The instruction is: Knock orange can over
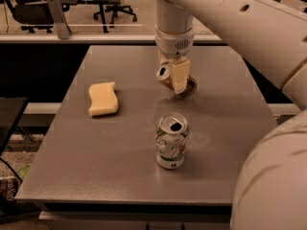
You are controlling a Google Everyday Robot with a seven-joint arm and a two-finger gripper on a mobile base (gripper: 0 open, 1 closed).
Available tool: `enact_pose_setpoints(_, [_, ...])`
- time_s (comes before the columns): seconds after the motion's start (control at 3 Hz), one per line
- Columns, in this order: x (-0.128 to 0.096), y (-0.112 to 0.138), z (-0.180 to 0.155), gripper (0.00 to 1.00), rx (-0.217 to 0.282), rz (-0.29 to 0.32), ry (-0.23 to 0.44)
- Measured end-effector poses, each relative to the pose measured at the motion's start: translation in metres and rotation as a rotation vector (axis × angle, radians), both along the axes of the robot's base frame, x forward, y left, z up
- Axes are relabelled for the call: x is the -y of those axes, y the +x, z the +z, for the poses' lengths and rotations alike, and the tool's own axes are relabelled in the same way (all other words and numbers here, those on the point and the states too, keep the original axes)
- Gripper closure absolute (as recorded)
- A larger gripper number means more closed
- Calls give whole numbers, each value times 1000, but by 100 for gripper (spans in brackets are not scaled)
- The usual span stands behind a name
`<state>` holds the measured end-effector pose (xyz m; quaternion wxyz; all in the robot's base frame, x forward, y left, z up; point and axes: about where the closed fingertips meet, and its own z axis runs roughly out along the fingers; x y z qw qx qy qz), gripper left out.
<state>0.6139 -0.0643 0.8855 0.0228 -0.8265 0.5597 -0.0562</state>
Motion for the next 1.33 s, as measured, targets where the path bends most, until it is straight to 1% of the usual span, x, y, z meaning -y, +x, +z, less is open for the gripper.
enact_pose_setpoints(0.33, [-2, -8, -5, 0, -22, 29, -5])
enact_pose_setpoints(0.67, [-4, -14, -10, 0, -50, 35, 15])
enact_pose_setpoints(1.0, [-11, -12, -23, 0, -94, -14, 100])
enact_pose_setpoints(1.33, [-11, -11, -23, 0, -91, -14, 100])
